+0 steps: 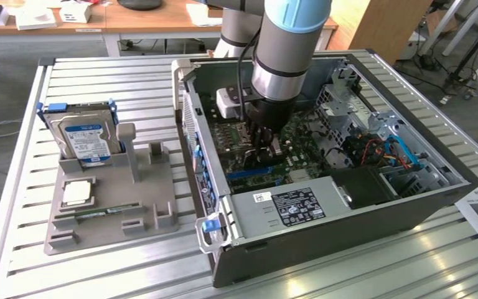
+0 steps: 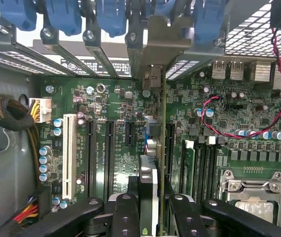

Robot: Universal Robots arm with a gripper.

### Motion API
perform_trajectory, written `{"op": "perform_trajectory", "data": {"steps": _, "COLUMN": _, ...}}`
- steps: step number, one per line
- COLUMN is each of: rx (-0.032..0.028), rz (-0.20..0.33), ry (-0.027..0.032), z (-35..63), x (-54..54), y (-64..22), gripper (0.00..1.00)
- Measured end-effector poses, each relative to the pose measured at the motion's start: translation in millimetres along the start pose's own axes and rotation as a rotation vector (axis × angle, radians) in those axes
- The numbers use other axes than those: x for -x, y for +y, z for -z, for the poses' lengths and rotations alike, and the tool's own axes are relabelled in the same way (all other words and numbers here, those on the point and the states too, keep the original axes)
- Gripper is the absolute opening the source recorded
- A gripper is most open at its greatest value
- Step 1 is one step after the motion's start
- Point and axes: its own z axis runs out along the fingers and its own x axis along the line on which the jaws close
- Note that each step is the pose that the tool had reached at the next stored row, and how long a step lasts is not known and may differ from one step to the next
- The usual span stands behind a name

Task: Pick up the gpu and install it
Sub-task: 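Insert the gpu into the slot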

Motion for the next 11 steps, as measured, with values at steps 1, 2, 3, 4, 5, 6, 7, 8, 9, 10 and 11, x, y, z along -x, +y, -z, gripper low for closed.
{"op": "perform_trajectory", "data": {"steps": 1, "rx": -0.0001, "rz": 0.000, "ry": -0.0008, "z": 0.0, "x": 0.0, "y": 0.1, "gripper": 0.28}}
{"op": "perform_trajectory", "data": {"steps": 2, "rx": 0.0000, "rz": 0.000, "ry": -0.0009, "z": 0.0, "x": 0.0, "y": 0.0, "gripper": 0.28}}
{"op": "perform_trajectory", "data": {"steps": 3, "rx": 0.0000, "rz": 0.000, "ry": -0.0009, "z": 0.0, "x": -0.1, "y": 0.0, "gripper": 0.28}}
{"op": "perform_trajectory", "data": {"steps": 4, "rx": 0.0000, "rz": 0.000, "ry": -0.0009, "z": 0.0, "x": -0.1, "y": 0.0, "gripper": 0.28}}
{"op": "perform_trajectory", "data": {"steps": 5, "rx": 0.0000, "rz": 0.000, "ry": -0.0009, "z": 0.0, "x": -0.1, "y": 0.0, "gripper": 0.28}}
{"op": "perform_trajectory", "data": {"steps": 6, "rx": 0.0000, "rz": 0.000, "ry": -0.0009, "z": 0.0, "x": -0.1, "y": 0.0, "gripper": 0.28}}
{"op": "perform_trajectory", "data": {"steps": 7, "rx": 0.0000, "rz": 0.000, "ry": -0.0009, "z": 0.0, "x": -0.3, "y": 0.0, "gripper": 0.28}}
{"op": "perform_trajectory", "data": {"steps": 8, "rx": 0.0001, "rz": 0.000, "ry": -0.0009, "z": 0.0, "x": -0.7, "y": -0.1, "gripper": 0.28}}
{"op": "perform_trajectory", "data": {"steps": 9, "rx": 0.0001, "rz": 0.000, "ry": -0.0008, "z": 0.0, "x": -0.9, "y": -0.2, "gripper": 0.28}}
{"op": "perform_trajectory", "data": {"steps": 10, "rx": 0.0000, "rz": 0.000, "ry": -0.0008, "z": 0.1, "x": -1.0, "y": -0.2, "gripper": 0.28}}
{"op": "perform_trajectory", "data": {"steps": 11, "rx": 0.0001, "rz": 0.000, "ry": -0.0009, "z": 0.1, "x": -1.0, "y": -0.2, "gripper": 0.28}}
